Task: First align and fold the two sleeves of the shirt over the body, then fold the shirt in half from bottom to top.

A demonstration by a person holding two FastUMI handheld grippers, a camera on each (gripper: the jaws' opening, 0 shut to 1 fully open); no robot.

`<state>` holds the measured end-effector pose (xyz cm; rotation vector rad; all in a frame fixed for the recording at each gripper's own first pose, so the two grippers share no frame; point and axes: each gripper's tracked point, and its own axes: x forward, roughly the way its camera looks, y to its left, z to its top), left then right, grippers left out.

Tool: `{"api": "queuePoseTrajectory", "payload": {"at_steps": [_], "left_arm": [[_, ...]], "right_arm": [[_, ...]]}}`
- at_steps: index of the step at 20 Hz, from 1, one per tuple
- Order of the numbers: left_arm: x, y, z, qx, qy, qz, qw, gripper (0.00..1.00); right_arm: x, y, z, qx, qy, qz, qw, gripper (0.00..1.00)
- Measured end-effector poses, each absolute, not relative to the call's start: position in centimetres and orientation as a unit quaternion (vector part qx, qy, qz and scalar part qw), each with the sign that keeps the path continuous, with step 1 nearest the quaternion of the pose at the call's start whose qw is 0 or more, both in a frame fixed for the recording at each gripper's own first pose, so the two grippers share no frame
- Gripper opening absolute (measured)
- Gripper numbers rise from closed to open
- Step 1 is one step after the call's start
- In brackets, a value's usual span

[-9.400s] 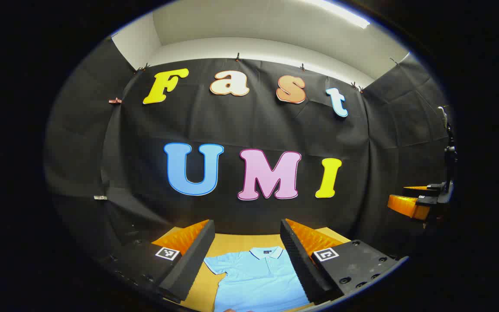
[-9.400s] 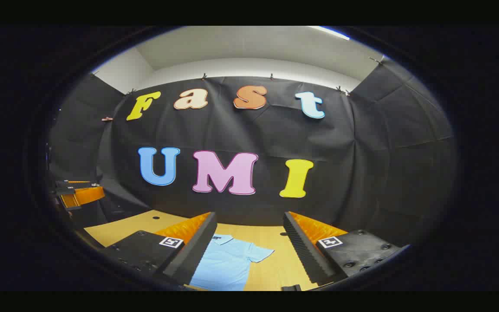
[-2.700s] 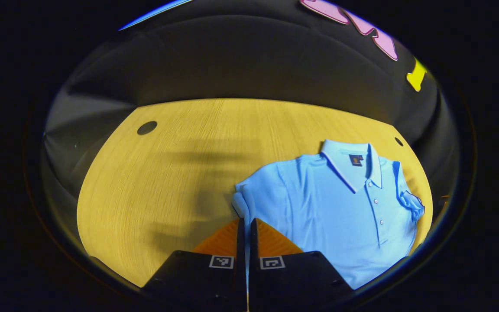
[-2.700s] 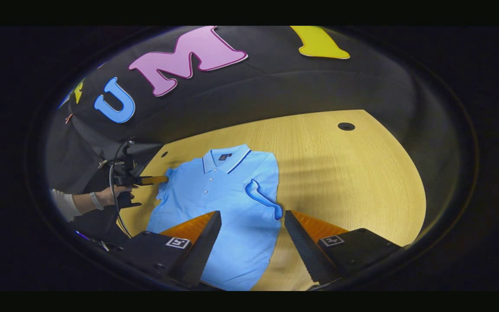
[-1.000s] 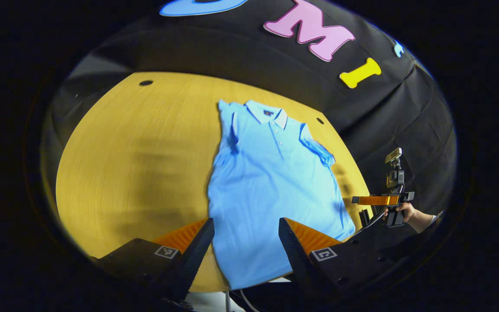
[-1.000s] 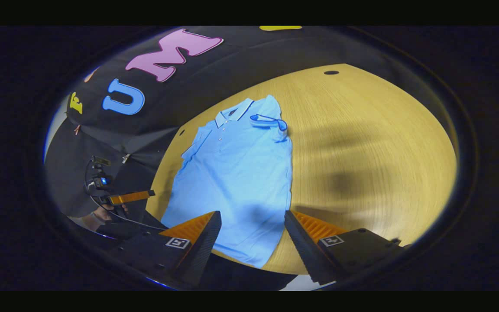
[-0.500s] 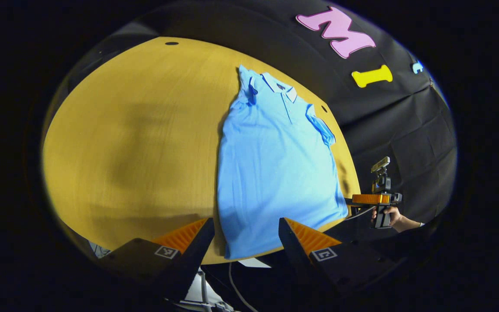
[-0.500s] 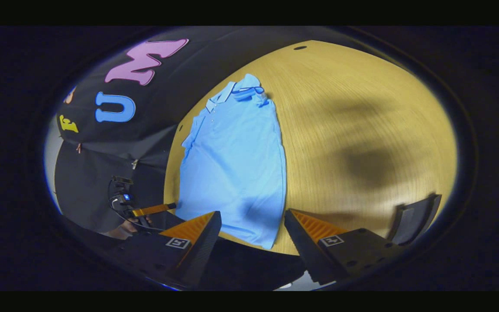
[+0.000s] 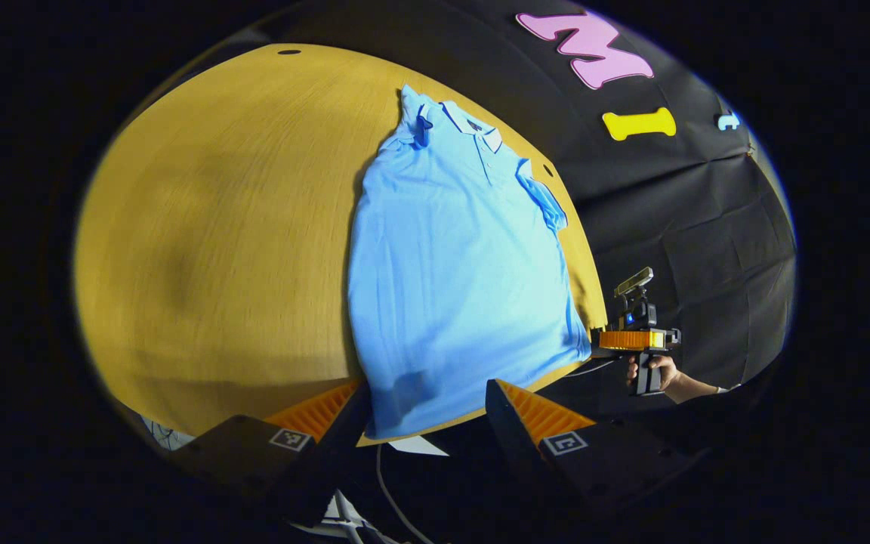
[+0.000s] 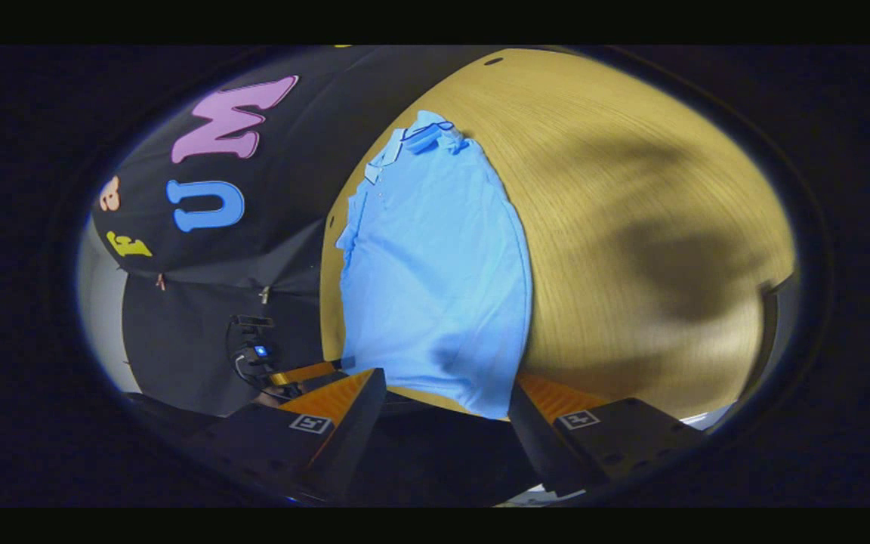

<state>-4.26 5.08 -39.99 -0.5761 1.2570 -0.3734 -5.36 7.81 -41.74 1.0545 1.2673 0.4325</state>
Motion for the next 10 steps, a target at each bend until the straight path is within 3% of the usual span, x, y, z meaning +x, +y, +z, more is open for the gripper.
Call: {"api": "queuePoseTrajectory", "payload": {"at_steps": [1,4,5,6,8,9,10], "left_arm": [[-4.1,5.0,-39.9,-0.269,0.575,-0.17,0.754,0.95],[-4.2,4.9,-40.6,-0.26,0.577,-0.164,0.756,0.95],[-4.3,4.9,-41.2,-0.248,0.581,-0.164,0.758,0.88],[-4.5,4.9,-41.8,-0.233,0.587,-0.16,0.759,0.77],[-4.6,5.0,-42.6,-0.226,0.594,-0.146,0.758,0.37],[-4.3,4.6,-42.4,-0.244,0.592,-0.145,0.755,0.17],[-4.1,4.3,-42.3,-0.259,0.59,-0.14,0.752,0.14]], "right_arm": [[-5.2,7.9,-42.2,0.47,0.56,0.181,0.657,0.93],[-4.9,8.2,-43.3,0.475,0.56,0.161,0.659,0.76],[-5.0,8.2,-43.6,0.473,0.563,0.156,0.659,0.64],[-5.2,8.2,-44.0,0.471,0.568,0.152,0.657,0.51],[-5.4,8.1,-44.8,0.47,0.576,0.143,0.653,0.36],[-5.4,7.7,-44.7,0.475,0.576,0.138,0.651,0.02],[-5.5,7.9,-44.8,0.479,0.575,0.138,0.649,0.04]]}}
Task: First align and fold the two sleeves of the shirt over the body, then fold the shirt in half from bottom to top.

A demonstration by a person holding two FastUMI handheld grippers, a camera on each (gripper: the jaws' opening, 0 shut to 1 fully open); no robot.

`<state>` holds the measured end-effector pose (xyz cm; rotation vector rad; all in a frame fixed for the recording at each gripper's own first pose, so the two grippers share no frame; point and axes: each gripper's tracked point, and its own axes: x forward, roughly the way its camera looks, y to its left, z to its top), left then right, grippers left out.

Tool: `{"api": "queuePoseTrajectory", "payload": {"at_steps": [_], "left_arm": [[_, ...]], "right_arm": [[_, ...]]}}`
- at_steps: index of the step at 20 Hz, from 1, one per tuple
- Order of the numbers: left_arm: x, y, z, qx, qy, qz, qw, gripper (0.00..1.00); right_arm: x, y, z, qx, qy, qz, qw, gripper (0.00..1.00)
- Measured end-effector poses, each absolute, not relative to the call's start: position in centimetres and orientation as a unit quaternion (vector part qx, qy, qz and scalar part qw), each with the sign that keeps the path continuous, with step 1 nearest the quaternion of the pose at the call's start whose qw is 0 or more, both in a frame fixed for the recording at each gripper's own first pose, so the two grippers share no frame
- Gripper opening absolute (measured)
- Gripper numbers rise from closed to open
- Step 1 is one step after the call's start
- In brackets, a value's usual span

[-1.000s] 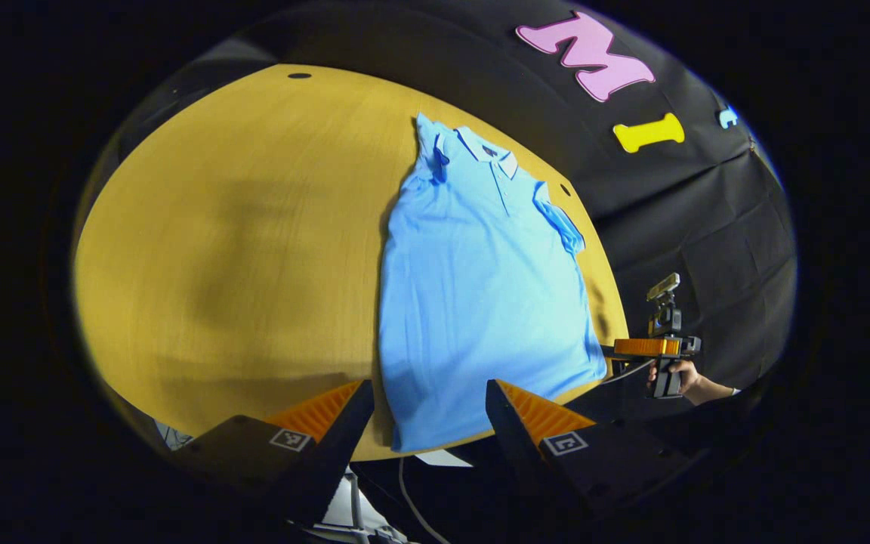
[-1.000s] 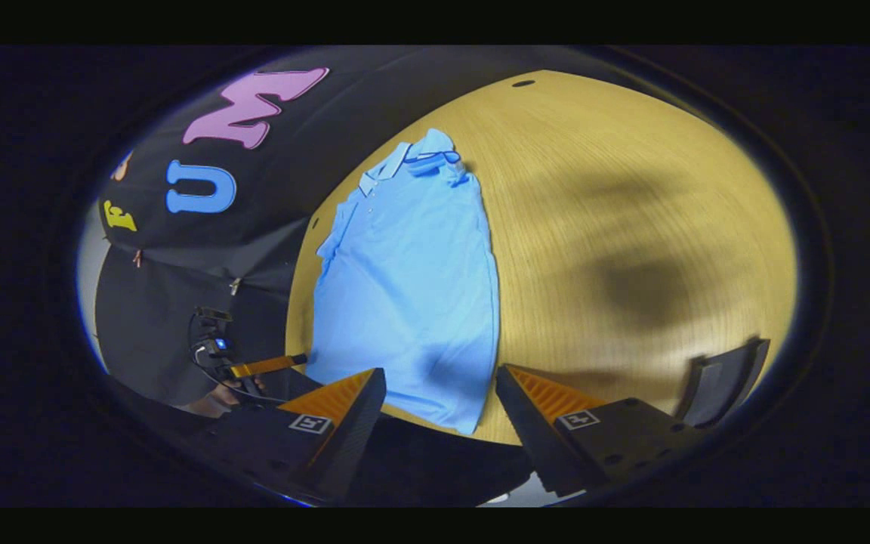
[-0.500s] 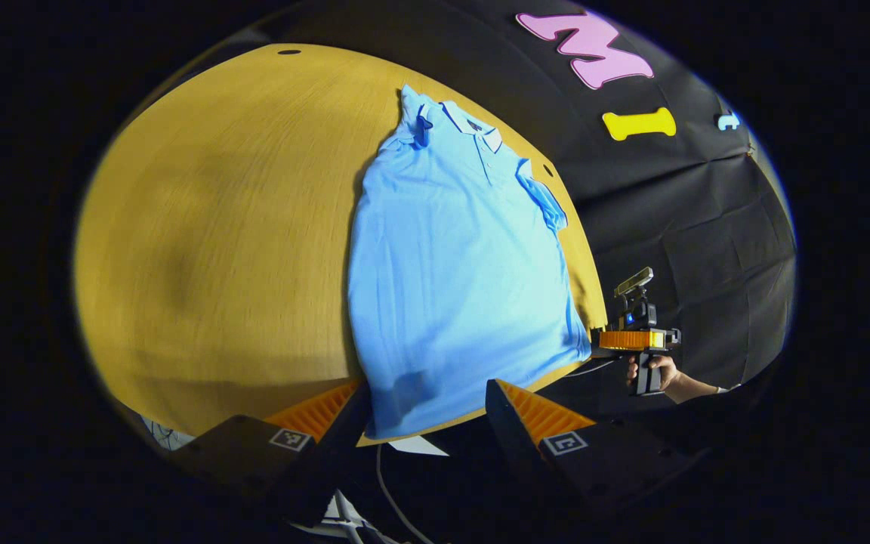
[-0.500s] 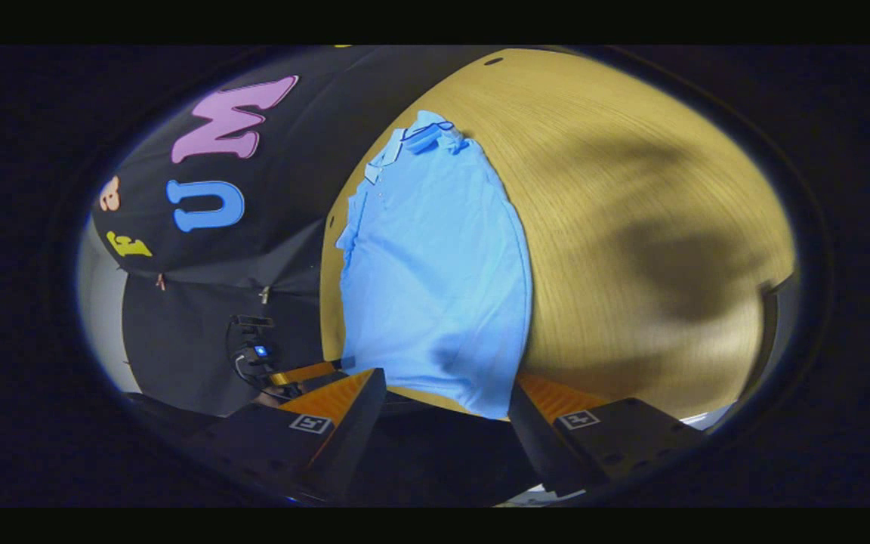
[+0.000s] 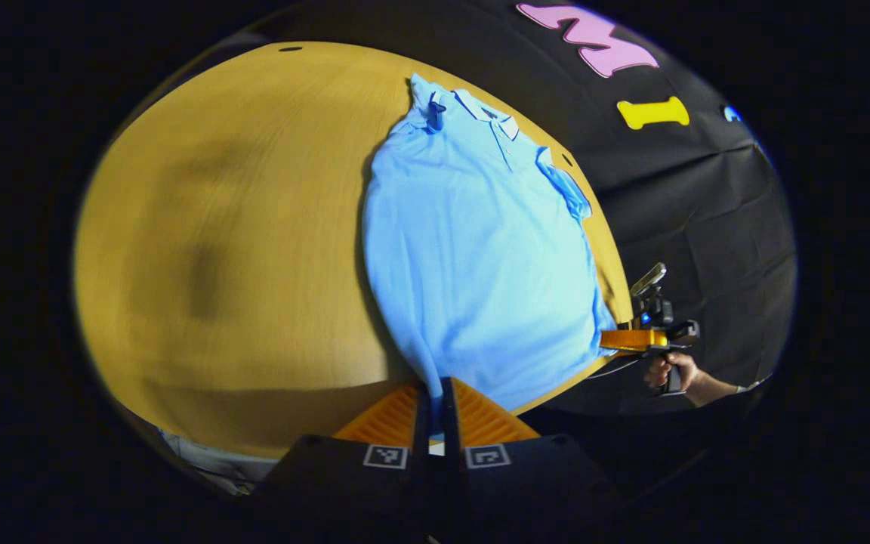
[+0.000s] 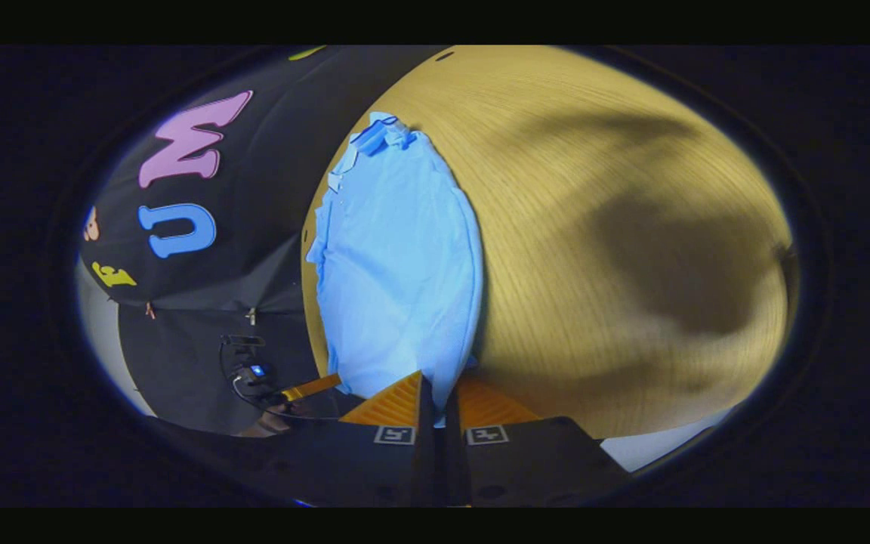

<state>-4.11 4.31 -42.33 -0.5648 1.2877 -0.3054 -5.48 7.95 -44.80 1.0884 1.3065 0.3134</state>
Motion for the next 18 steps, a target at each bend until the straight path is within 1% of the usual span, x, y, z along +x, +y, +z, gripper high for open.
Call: {"api": "queuePoseTrajectory", "payload": {"at_steps": [1,2,4,6,8,9,10,11,12,13,15,16,17,18], "left_arm": [[-3.9,4.3,-42.3,-0.268,0.589,-0.135,0.75,0.08],[-4.1,4.3,-42.2,-0.272,0.59,-0.134,0.749,0.06],[-4.2,4.6,-42.0,-0.257,0.59,-0.137,0.753,0.06],[-3.5,4.8,-41.0,-0.251,0.578,-0.144,0.763,0.06],[-2.4,4.9,-39.3,-0.257,0.557,-0.152,0.775,0.06],[-1.5,5.1,-38.4,-0.257,0.546,-0.154,0.783,0.06],[-0.5,5.4,-37.8,-0.253,0.535,-0.153,0.791,0.06],[0.5,5.7,-37.1,-0.246,0.525,-0.151,0.8,0.06],[1.5,5.9,-36.4,-0.237,0.515,-0.151,0.81,0.06],[2.6,6.1,-35.7,-0.227,0.505,-0.153,0.819,0.06],[4.9,6.1,-34.3,-0.209,0.489,-0.157,0.832,0.06],[6.3,6.2,-33.6,-0.2,0.477,-0.155,0.842,0.06],[7.7,6.4,-32.8,-0.194,0.464,-0.154,0.85,0.06],[9.1,6.3,-31.9,-0.193,0.453,-0.155,0.856,0.06]], "right_arm": [[-5.5,8.0,-44.9,0.478,0.573,0.14,0.651,0.05],[-5.5,7.8,-44.9,0.478,0.572,0.14,0.652,0.07],[-5.3,7.9,-44.4,0.483,0.567,0.143,0.652,0.09],[-4.6,8.0,-43.2,0.5,0.551,0.153,0.65,0.09],[-3.2,8.0,-42.0,0.509,0.531,0.162,0.658,0.09],[-2.3,7.9,-41.5,0.509,0.519,0.164,0.667,0.08],[-1.4,8.0,-41.1,0.509,0.51,0.167,0.673,0.02],[-0.5,8.0,-40.5,0.509,0.501,0.17,0.679,0.0],[0.5,8.0,-40.0,0.509,0.492,0.174,0.685,0.08],[1.4,8.1,-39.3,0.507,0.482,0.179,0.692,0.0],[3.4,8.2,-37.8,0.501,0.464,0.192,0.705,0.0],[4.5,8.2,-36.8,0.5,0.453,0.198,0.711,0.0],[5.8,8.1,-35.8,0.502,0.441,0.204,0.716,0.08],[7.0,8.0,-35.0,0.499,0.43,0.208,0.723,0.08]]}}
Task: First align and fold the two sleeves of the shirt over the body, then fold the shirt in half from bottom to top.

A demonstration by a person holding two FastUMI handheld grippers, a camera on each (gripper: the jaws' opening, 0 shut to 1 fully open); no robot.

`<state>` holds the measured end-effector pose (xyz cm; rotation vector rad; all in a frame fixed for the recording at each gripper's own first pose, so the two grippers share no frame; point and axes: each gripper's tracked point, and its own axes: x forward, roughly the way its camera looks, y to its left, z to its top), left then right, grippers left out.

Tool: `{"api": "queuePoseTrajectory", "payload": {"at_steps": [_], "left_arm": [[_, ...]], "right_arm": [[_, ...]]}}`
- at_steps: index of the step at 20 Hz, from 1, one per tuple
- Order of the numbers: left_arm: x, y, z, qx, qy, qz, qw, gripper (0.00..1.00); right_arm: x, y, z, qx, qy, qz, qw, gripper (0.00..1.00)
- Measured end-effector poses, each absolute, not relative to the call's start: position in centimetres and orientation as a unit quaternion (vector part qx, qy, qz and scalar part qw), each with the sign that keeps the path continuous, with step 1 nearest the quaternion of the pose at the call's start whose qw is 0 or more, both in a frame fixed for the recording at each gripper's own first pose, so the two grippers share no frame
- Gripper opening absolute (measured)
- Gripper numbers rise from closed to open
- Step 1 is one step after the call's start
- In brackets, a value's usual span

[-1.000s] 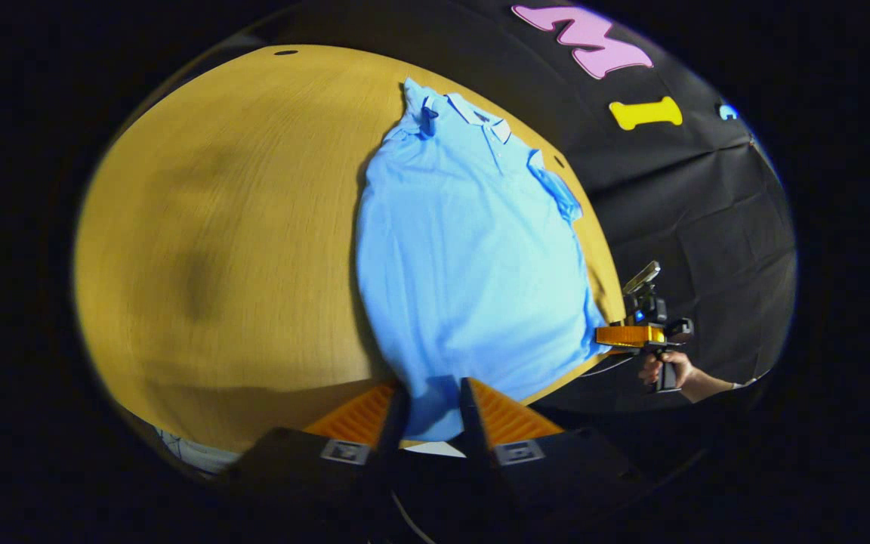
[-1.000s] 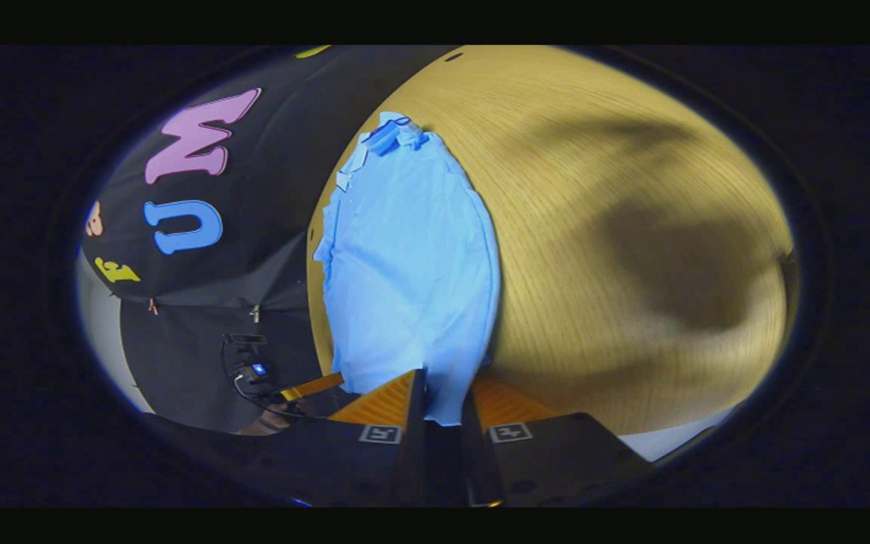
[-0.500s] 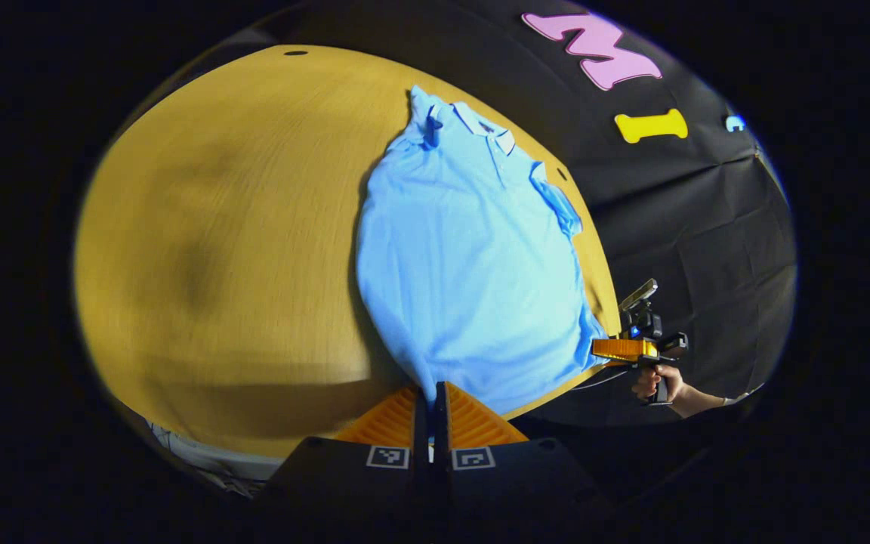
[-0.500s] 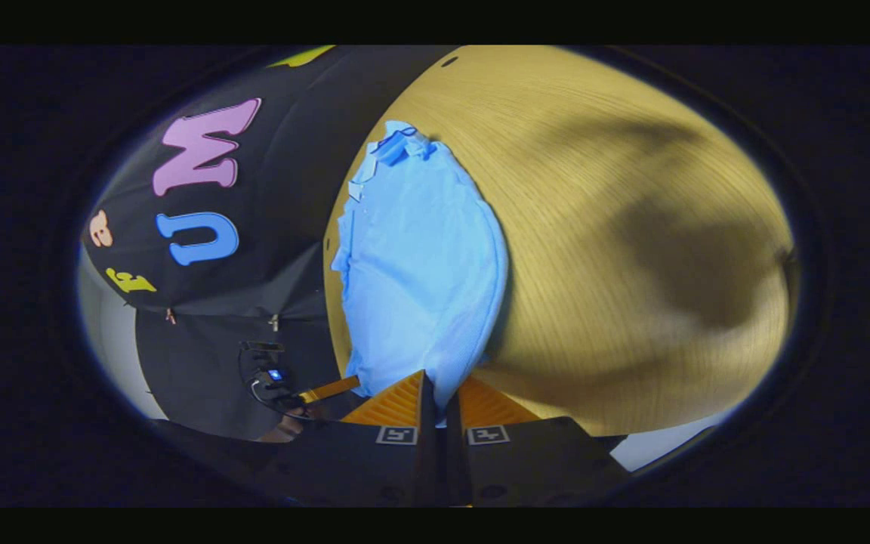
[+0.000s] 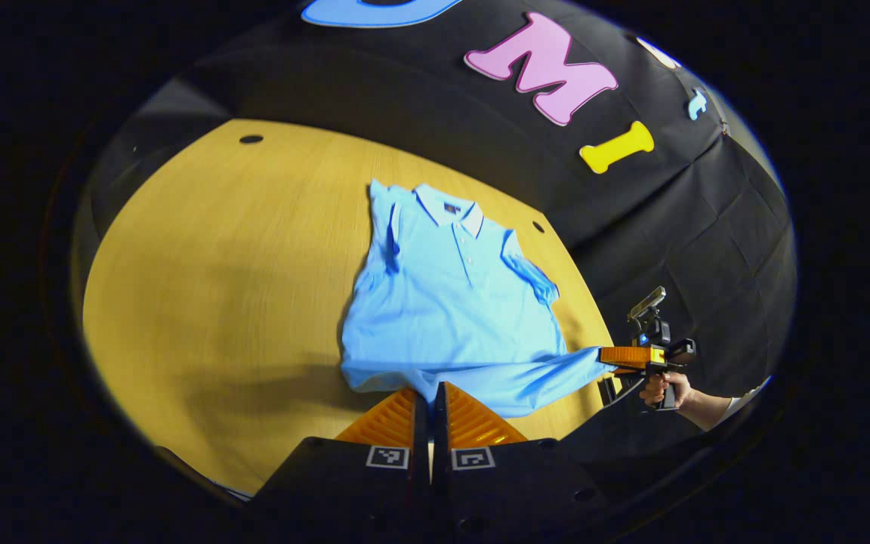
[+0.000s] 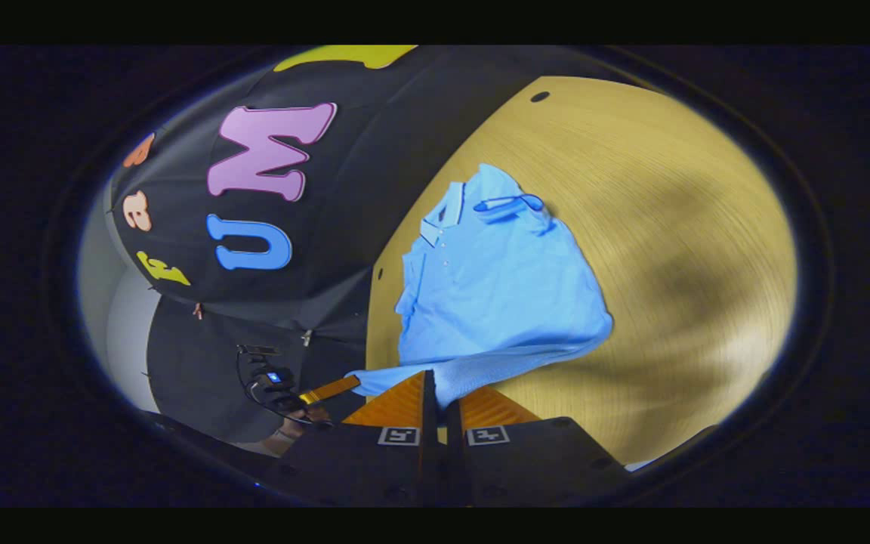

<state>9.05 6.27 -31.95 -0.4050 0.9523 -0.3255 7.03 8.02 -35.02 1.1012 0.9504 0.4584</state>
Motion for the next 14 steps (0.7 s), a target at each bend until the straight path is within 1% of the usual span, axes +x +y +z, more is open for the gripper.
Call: {"api": "queuePoseTrajectory", "payload": {"at_steps": [5,9,10,12,14], "left_arm": [[16.5,6.2,-28.3,-0.173,0.403,-0.151,0.886,0.06],[23.7,6.1,-25.6,-0.174,0.363,-0.148,0.903,0.06],[25.3,6.5,-26.3,-0.172,0.364,-0.142,0.904,0.06],[28.4,7.2,-27.4,-0.16,0.364,-0.13,0.908,0.06],[31.6,7.5,-28.7,-0.165,0.369,-0.114,0.907,0.06]], "right_arm": [[14.8,7.4,-30.4,0.472,0.374,0.231,0.764,0.08],[22.6,6.4,-29.2,0.423,0.343,0.234,0.805,0.08],[23.9,6.0,-29.3,0.414,0.337,0.233,0.813,0.08],[27.6,6.8,-29.4,0.414,0.33,0.235,0.815,0.07],[30.8,7.0,-31.2,0.403,0.339,0.231,0.818,0.08]]}}
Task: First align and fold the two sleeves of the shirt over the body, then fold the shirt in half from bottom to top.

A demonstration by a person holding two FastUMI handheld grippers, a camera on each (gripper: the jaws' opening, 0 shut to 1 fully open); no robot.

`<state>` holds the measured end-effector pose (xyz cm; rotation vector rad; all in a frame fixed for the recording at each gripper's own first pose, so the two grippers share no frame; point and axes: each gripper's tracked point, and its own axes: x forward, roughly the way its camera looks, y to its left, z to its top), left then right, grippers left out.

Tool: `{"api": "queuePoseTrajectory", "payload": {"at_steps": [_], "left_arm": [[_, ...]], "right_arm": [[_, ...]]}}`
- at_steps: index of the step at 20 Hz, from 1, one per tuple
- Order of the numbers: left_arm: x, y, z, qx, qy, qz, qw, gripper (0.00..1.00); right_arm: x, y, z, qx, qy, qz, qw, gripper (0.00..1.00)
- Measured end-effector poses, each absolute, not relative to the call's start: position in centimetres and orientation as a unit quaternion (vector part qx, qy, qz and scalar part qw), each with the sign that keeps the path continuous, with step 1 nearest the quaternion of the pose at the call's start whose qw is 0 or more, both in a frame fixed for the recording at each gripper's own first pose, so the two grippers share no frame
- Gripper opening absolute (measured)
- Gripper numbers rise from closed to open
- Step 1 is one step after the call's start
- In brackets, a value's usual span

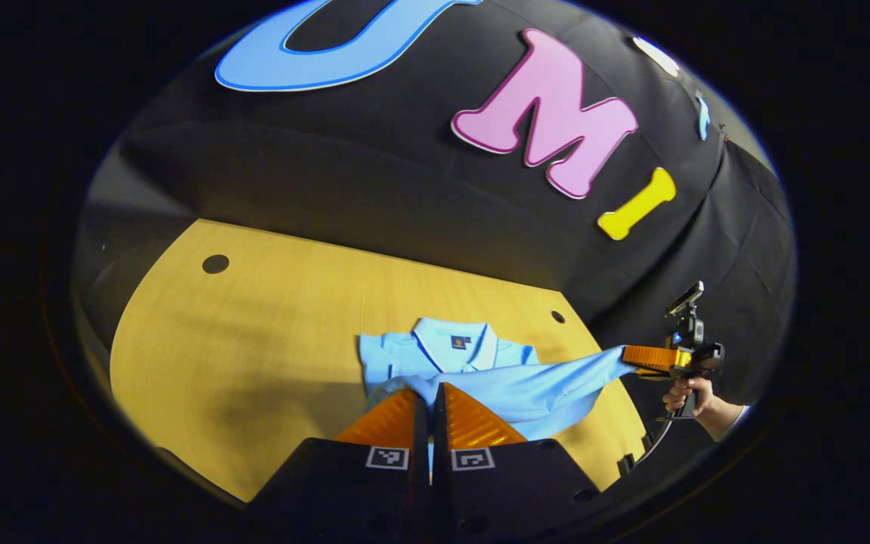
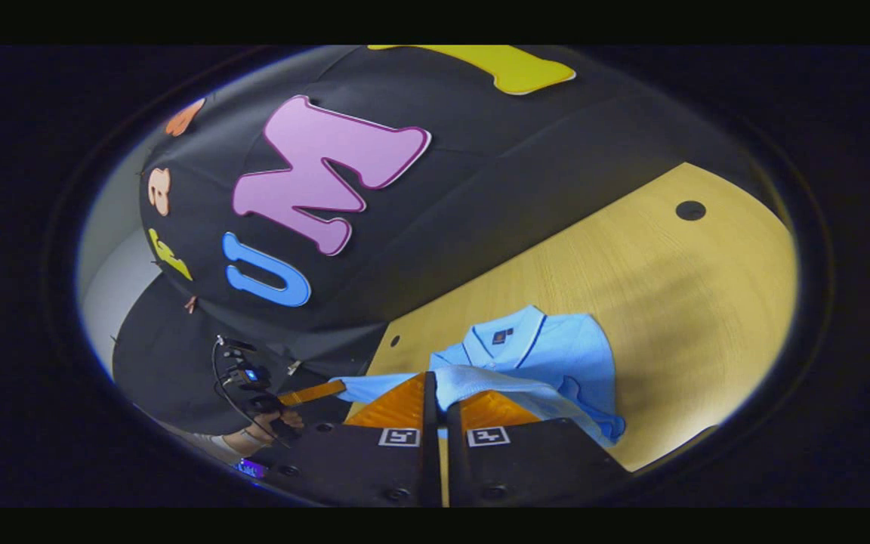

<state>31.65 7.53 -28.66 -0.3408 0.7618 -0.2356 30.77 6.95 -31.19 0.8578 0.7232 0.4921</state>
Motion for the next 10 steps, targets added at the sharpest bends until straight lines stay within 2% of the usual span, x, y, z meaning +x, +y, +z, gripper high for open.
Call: {"api": "queuePoseTrajectory", "payload": {"at_steps": [1,2,4,5,9,10], "left_arm": [[33.5,8.0,-29.0,-0.167,0.366,-0.101,0.91,0.06],[35.5,8.3,-29.3,-0.168,0.363,-0.093,0.912,0.06],[39.2,9.3,-29.9,-0.17,0.353,-0.075,0.917,0.06],[41.1,9.7,-30.4,-0.168,0.349,-0.064,0.92,0.06],[45.2,9.8,-35.9,-0.138,0.383,-0.022,0.913,0.06],[45.1,9.8,-37.6,-0.12,0.402,-0.013,0.908,0.06]], "right_arm": [[32.5,6.9,-32.0,0.393,0.344,0.226,0.822,0.04],[34.4,7.0,-32.5,0.389,0.343,0.223,0.825,0.08],[38.0,6.6,-33.0,0.385,0.336,0.213,0.833,0.03],[40.1,6.8,-33.7,0.38,0.336,0.201,0.838,0.08],[44.9,5.7,-39.1,0.38,0.355,0.143,0.842,0.08],[45.2,5.7,-41.0,0.376,0.369,0.127,0.841,0.04]]}}
